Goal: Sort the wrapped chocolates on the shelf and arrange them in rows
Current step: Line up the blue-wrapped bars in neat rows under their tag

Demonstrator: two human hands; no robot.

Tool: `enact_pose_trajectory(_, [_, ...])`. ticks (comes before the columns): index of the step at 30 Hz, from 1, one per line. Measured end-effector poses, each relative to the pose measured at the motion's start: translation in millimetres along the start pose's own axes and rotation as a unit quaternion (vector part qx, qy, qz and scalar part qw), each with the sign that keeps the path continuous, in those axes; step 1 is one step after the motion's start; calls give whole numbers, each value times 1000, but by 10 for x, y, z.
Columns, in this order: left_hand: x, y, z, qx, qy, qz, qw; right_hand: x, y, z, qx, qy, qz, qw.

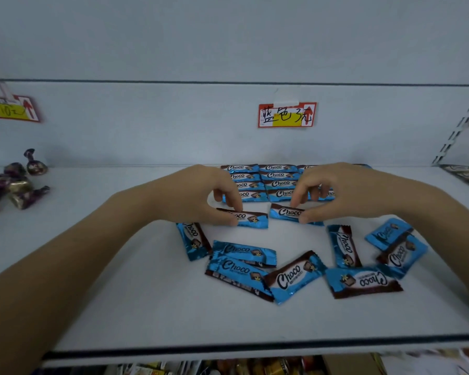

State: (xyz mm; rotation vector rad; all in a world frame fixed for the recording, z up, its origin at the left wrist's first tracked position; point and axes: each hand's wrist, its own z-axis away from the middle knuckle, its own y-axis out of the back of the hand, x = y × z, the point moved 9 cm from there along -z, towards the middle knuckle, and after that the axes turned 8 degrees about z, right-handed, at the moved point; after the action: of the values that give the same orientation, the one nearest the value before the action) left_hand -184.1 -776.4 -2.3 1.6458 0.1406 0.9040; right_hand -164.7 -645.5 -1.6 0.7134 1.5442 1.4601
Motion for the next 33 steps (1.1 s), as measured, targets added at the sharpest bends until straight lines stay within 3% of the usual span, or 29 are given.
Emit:
enact_pose_trajectory(18, [-25,-50,-77,62,-3,-106,992,133,7,-58,30,-10,40,999])
enact_pose_trajectory(22, [-9,103,-16,67,-4,-73,995,13,59,-32,44,5,7,999])
enact_pose_trajectory(27, [-76,259,209,-57,47,50,996,-420,90,33,62,66,-91,992])
enact_pose_trajectory(33, [-259,34,293,-163,134,-12,977,-729,-247,-60,-6,93,-62,994])
